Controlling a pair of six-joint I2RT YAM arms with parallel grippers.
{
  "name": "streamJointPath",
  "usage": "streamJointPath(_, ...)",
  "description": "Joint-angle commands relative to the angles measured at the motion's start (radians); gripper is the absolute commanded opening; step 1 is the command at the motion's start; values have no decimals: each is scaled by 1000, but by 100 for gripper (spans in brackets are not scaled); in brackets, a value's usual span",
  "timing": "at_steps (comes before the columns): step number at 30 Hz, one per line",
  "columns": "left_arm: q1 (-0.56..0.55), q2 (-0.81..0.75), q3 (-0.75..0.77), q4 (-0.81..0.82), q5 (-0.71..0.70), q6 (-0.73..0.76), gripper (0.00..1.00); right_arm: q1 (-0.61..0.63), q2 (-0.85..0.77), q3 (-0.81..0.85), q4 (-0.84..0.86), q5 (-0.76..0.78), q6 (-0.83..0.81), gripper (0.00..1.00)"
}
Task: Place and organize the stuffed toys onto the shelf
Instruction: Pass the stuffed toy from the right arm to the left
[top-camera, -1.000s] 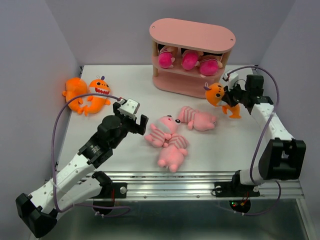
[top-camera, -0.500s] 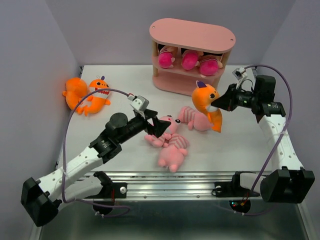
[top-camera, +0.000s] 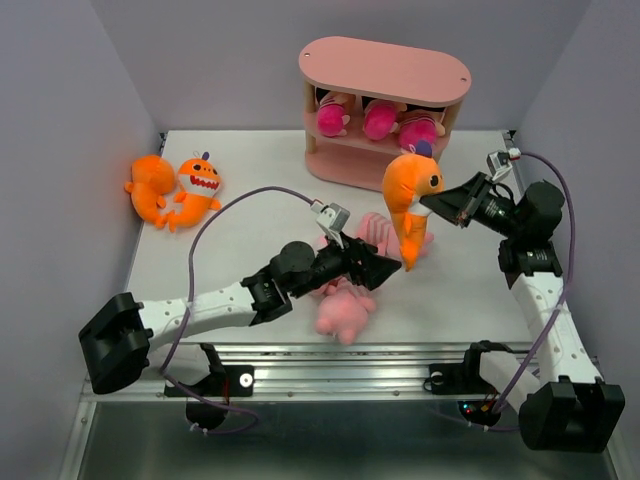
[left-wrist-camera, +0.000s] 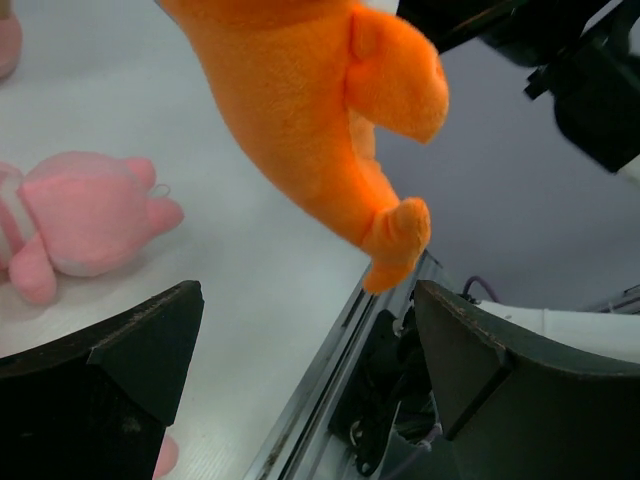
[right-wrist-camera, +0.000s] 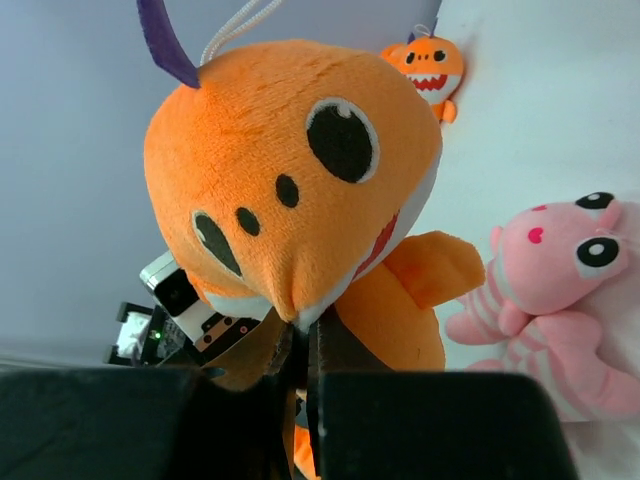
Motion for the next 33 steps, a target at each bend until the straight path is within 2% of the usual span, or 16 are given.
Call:
streamJointPath(1, -13, 11, 68, 215, -28, -93, 97, -4, -54, -91, 335, 43, 304, 1)
streamJointPath(4, -17, 42, 87, 239, -34, -136, 97, -4, -82, -143, 404, 52, 372, 1)
streamJointPath(9, -17, 85, 116, 259, -29, -181, 96, -4, -123, -170, 415, 74, 378, 1)
streamJointPath(13, -19, 109, 131, 205, -69, -205, 91, -4, -165, -229, 490, 95, 434, 1)
streamJointPath(16, -19, 103, 125, 191, -77, -205, 82, -4, -183, -256, 497, 106, 430, 1)
streamJointPath(18, -19, 96, 118, 188, -88, -199, 70, -4, -197, -270, 494, 112, 418, 1)
streamJointPath(19, -19, 87, 117, 171, -103, -198, 60, -4, -203, -287, 495, 117, 415, 1)
streamJointPath(20, -19, 82, 119, 164, -109, -196, 57, -4, -208, -293, 495, 117, 407, 1)
streamJointPath(21, -19, 71, 117, 154, -112, -182, 45, -4, -212, -299, 486, 121, 389, 1)
streamJointPath(23, -19, 59, 117, 139, -118, -168, 33, -4, -222, -309, 483, 120, 366, 1)
streamJointPath(25, -19, 34, 113, 122, -122, -142, 20, -4, -231, -299, 433, 115, 294, 1)
streamJointPath(26, -17, 25, 111, 98, -129, -135, 7, -4, -234, -280, 379, 111, 227, 1)
streamJointPath(27, -19, 14, 108, 85, -134, -126, 2, -4, -237, -272, 359, 109, 196, 2)
streamJointPath(32, -19, -76, 79, -37, -178, -46, 0, -4, -252, -230, 293, 94, 44, 27)
streamJointPath(33, -19, -91, 75, -56, -187, -35, 0, -4, -251, -221, 265, 76, -30, 42)
